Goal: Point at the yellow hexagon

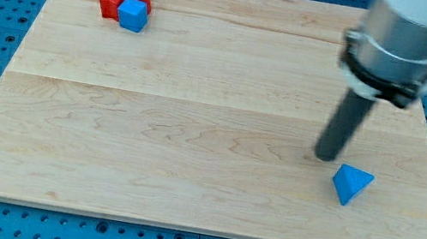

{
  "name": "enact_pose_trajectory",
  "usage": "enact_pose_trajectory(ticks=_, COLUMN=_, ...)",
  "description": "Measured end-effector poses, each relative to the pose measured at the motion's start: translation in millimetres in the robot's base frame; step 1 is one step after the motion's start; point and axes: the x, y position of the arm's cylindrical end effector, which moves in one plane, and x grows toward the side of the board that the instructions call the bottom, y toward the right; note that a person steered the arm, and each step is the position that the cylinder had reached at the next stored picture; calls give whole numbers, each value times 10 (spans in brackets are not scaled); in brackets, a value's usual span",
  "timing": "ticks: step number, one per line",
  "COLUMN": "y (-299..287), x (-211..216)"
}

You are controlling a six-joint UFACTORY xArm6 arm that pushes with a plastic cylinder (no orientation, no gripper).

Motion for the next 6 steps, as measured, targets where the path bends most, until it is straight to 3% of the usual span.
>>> enact_pose_trajectory(ticks=3, y=-2335, x=-712)
enact_pose_trajectory(ticks=5, y=-3631, x=-1137)
enact_pose_trajectory(ticks=6, y=-4189, x=-1552)
